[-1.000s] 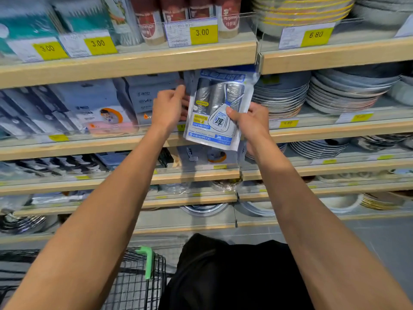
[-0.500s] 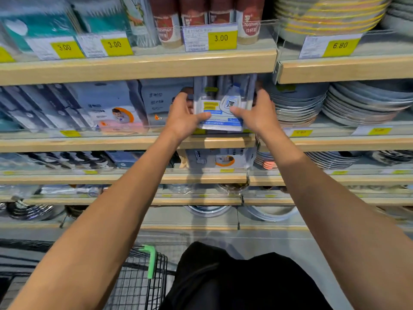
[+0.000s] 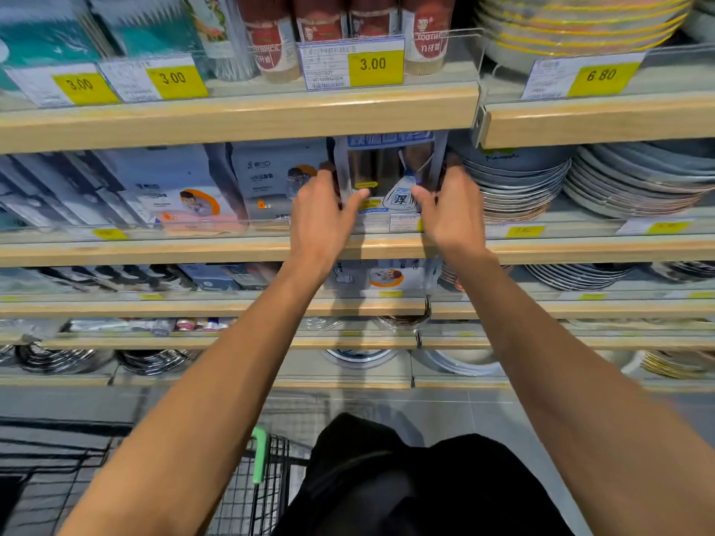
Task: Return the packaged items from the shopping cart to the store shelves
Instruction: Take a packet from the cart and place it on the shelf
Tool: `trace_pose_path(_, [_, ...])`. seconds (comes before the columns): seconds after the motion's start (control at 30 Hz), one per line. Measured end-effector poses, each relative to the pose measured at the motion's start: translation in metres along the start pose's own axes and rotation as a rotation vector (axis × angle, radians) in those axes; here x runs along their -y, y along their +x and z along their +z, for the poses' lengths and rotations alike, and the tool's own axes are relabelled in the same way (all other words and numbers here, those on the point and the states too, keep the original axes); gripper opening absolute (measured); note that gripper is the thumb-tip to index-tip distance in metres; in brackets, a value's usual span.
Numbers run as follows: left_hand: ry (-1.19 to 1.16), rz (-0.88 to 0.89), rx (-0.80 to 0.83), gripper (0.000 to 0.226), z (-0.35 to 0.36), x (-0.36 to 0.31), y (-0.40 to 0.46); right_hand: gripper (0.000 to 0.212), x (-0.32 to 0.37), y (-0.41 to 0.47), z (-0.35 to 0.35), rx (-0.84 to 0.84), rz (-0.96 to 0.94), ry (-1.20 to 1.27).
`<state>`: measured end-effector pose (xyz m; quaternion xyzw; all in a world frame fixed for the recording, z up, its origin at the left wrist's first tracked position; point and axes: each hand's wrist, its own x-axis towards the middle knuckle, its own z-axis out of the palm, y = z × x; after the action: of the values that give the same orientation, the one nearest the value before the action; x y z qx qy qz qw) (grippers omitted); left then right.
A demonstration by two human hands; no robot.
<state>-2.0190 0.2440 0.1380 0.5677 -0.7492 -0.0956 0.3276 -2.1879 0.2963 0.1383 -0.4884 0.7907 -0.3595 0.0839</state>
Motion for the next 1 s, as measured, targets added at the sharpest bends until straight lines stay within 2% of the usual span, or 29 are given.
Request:
trace_pose_path(0.07, [-0.142, -0.027, -0.122, 0.042, -0.004, 0.002, -0.005, 0.062, 0.001, -0.009, 0.001, -0.104, 0.037, 0.131])
trace_pose_path(0.13, [-0.282, -0.069, -0.176, 0.040, -0.005, 0.006, -0.009, 0.058, 0.001, -0.020, 0.003, -0.248, 0.012, 0.261])
trace_pose_path(0.2, [-0.341, -0.090, -0.156, 0.041, -0.002, 0.009, -0.015, 0.055, 0.000, -0.029, 0.007, -0.311, 0.010, 0.332])
trace_pose_path(0.3, [-0.333, -0.119, -0.096, 0.037, 0.004, 0.009, -0.024, 0.056, 0.001, -0.032, 0.012, -0.240, 0.052, 0.325])
trace_pose_path(0.43, [-0.255, -0.131, -0.113, 0.025, 0.005, -0.006, -0.017, 0.041, 0.001, -0.024, 0.011, -0.163, 0.080, 0.243])
trace_pose_path(0.6, [-0.094, -0.193, -0.052, 0.025, 0.005, -0.028, 0.006, 0.035, -0.005, -0.011, 0.003, -0.152, 0.010, 0.074])
trace_pose_path(0.73, [-0.178, -0.254, 0.000, 0.023, 0.005, -0.030, 0.011, 0.035, -0.012, -0.010, -0.001, -0.128, -0.001, 0.040])
trace_pose_path(0.87, [-0.324, -0.283, -0.130, 0.014, -0.008, 0.006, -0.005, 0.014, 0.007, -0.028, 0.003, -0.259, -0.061, 0.127])
trace_pose_path(0.93, [-0.358, -0.328, -0.225, 0.012, -0.018, 0.028, -0.014, 0.007, 0.025, -0.035, 0.014, -0.181, -0.138, 0.175])
trace_pose_path(1.0, [-0.342, -0.383, -0.314, 0.022, -0.027, 0.048, -0.014, 0.016, 0.046, -0.038, 0.028, -0.056, -0.169, 0.201])
